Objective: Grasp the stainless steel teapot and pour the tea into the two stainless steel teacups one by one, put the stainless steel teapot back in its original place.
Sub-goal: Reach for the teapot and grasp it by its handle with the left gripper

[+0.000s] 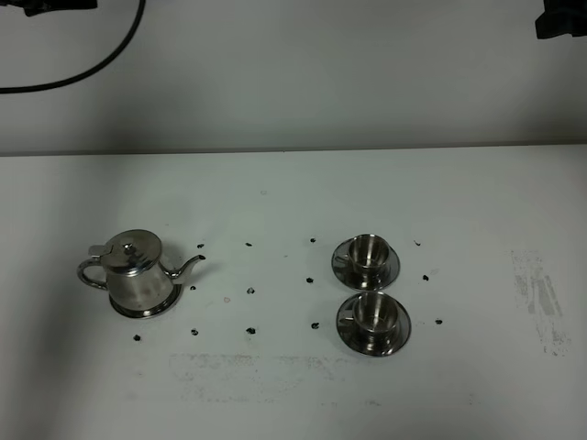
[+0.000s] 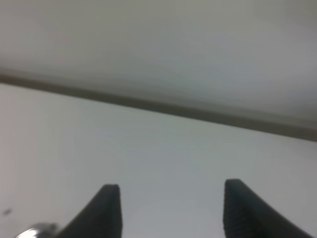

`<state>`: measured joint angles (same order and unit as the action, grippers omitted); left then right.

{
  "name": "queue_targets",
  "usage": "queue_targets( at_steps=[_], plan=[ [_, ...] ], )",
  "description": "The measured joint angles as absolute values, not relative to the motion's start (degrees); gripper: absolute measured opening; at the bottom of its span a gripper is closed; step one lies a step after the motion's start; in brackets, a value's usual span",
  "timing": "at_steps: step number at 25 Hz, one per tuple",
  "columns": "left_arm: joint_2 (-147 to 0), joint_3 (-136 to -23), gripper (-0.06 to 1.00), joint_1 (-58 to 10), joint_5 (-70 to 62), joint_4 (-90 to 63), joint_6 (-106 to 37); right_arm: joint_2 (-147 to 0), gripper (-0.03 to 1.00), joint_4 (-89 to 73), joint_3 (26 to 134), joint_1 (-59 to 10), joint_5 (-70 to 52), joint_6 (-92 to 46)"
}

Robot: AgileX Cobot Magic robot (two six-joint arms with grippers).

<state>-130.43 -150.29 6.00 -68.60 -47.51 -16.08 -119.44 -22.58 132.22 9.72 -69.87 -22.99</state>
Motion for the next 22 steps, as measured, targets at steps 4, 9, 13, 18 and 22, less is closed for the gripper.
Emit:
queue_targets(
  at_steps=[4,9,13,18,22],
  plan=[
    [-122.47,-136.93,0.58,7.19,-68.55,-47.12,-19.24,-107.71,0.45,-19.15,120.14,4.91,-67.6,-23.87],
    [-114.96,-122.12,0.58,9.0,-68.49,-41.26,-22.81,-93.36,0.45,-12.19,106.19,-1.39,-61.9,-22.77],
    [-108.63,-113.06,0.57,9.2,-68.49,-33.74,-27.53,-82.97,0.44,-6.9,97.27,-4.44,-59.22,-19.28],
    [-100.44,-105.13,0.55,8.18,-68.22,-20.38,-31.8,-70.44,0.41,-4.74,86.44,-4.91,-58.99,-14.28],
    [-96.98,-103.99,0.55,8.01,-66.49,-14.88,-31.75,-59.72,0.4,-4.4,75.97,-5.03,-56.18,-12.03]
  ],
)
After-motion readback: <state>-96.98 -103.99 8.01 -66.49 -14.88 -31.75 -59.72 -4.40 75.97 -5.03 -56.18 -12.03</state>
